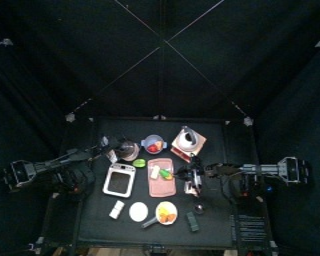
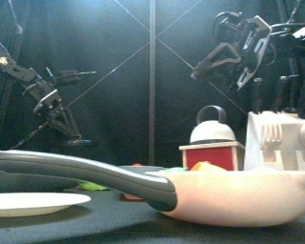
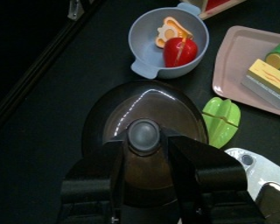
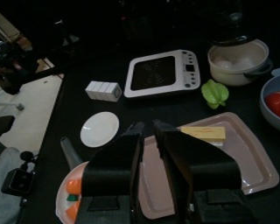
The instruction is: Place pot lid in middle of table
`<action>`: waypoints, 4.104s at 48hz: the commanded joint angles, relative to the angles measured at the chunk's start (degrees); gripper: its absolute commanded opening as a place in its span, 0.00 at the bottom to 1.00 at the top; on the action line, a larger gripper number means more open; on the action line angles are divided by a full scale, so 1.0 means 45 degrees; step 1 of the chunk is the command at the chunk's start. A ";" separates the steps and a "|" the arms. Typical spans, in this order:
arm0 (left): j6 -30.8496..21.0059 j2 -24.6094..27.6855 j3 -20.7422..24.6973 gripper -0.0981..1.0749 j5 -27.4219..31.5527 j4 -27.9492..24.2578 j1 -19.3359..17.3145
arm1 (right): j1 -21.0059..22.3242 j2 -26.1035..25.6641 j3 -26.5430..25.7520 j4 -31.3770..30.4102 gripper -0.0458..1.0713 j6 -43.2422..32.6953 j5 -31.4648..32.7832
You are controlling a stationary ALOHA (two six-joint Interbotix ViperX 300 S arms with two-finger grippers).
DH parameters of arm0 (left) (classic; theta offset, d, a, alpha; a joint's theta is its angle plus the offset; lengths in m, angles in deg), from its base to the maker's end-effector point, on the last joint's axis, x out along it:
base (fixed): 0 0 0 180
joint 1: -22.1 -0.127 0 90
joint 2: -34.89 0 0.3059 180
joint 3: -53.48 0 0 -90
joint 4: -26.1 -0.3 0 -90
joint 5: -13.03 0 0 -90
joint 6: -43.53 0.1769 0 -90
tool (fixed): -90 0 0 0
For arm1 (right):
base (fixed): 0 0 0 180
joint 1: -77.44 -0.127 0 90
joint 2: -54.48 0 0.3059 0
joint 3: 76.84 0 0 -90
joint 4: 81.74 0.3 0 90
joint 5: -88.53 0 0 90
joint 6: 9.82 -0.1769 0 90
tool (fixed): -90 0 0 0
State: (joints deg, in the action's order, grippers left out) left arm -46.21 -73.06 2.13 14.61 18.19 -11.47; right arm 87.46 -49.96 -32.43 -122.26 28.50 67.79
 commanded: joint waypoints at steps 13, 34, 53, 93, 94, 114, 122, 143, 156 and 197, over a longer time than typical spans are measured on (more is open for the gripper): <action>-0.0039 -0.0098 0.0293 0.53 -0.0059 0.0391 0.1113 | 0.0059 0.0430 -0.0605 0.0469 0.58 -0.0078 -0.0117; -0.0039 0.0254 0.1367 0.53 -0.0723 0.1270 0.4902 | 0.0000 0.2461 -0.1738 0.3574 0.59 -0.0195 -0.0117; 0.0020 0.2676 0.3184 0.53 -0.1250 0.1348 0.7227 | -0.0508 0.2676 -0.2051 0.6289 0.59 -0.0137 0.0000; -0.0020 0.6758 0.4922 0.57 -0.1035 0.1387 0.8633 | -0.0938 0.1445 -0.0566 0.4414 0.59 -0.0156 0.1719; -0.0020 0.6777 0.4922 0.57 -0.1016 0.1426 0.8633 | -0.0938 0.1465 -0.0566 0.4414 0.59 -0.0156 0.1719; -0.0039 0.6797 0.4590 0.62 -0.0293 0.2070 0.8789 | -0.0898 0.1602 -0.0566 0.4434 0.59 -0.0156 0.1719; -0.0039 0.6758 0.4395 0.62 -0.0234 0.2422 0.8828 | -0.0859 0.1719 -0.0605 0.4395 0.59 -0.0156 0.1719; -0.0039 0.6699 0.4316 0.67 -0.0234 0.2578 0.8828 | -0.0840 0.1719 -0.0664 0.4355 0.59 -0.0156 0.1719; -0.0039 0.6699 0.4336 0.80 -0.0234 0.2637 0.8828 | -0.0840 0.1719 -0.0664 0.4336 0.59 -0.0137 0.1719; 0.0000 0.6523 0.4336 0.85 -0.0332 0.2598 0.8828 | -0.0859 0.1719 -0.0703 0.4375 0.59 -0.0156 0.1719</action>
State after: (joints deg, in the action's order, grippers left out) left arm -46.30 -42.21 20.94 13.65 29.97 28.17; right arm 83.59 -41.61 -34.37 -102.75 27.79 75.70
